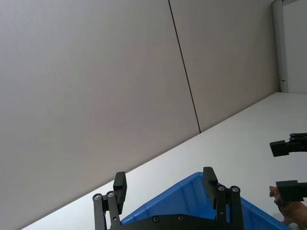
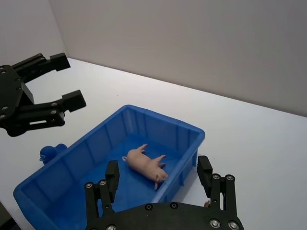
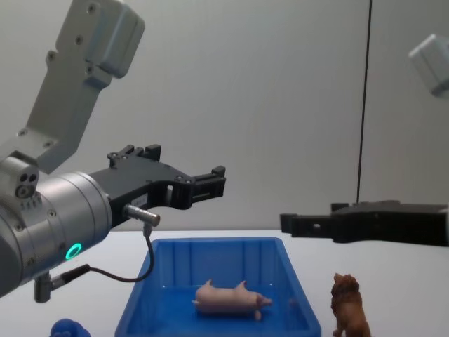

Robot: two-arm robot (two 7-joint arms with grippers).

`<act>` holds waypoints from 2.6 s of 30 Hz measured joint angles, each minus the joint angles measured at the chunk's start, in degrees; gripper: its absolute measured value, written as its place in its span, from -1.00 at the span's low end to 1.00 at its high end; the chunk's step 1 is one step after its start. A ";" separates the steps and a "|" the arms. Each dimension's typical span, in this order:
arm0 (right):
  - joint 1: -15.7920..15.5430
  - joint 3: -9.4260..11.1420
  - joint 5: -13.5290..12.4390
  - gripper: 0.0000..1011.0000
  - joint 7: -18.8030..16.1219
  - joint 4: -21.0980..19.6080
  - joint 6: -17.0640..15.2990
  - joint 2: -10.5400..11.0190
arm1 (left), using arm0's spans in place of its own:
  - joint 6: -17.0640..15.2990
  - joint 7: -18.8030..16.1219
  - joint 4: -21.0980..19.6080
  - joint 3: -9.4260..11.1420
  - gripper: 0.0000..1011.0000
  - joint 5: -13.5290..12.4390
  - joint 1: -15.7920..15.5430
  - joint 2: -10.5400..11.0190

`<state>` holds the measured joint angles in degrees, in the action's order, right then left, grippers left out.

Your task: Pick up the two dolls from the table and place them into the box.

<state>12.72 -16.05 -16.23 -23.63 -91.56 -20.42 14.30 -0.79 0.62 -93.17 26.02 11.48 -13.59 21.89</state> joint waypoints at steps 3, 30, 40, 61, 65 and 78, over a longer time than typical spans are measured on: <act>-1.05 0.37 -0.83 0.98 1.00 -0.84 0.01 0.73 | 0.00 0.00 0.00 0.00 0.98 0.00 0.00 0.00; -1.28 1.84 -4.27 0.98 5.87 3.54 -5.31 1.91 | 0.00 0.00 0.00 0.00 0.98 0.00 0.00 0.00; 1.29 1.15 -4.08 0.96 5.26 8.16 -6.83 0.43 | 0.00 0.00 0.00 0.00 0.98 0.00 0.00 0.00; 4.17 0.69 -4.89 -0.16 5.22 13.19 -7.86 -1.13 | 0.00 0.00 0.00 0.00 0.98 0.00 0.00 0.00; 4.18 0.69 -4.94 -0.17 5.41 13.18 -7.57 -1.12 | 0.00 0.00 0.00 0.00 0.98 0.00 0.00 0.00; 3.96 0.83 -4.66 -0.17 5.70 9.27 -4.12 -0.77 | 0.00 0.00 0.00 0.00 0.98 0.00 0.00 0.00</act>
<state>16.68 -15.22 -20.90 -17.93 -82.28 -24.53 13.53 -0.80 0.63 -93.18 26.02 11.48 -13.59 21.89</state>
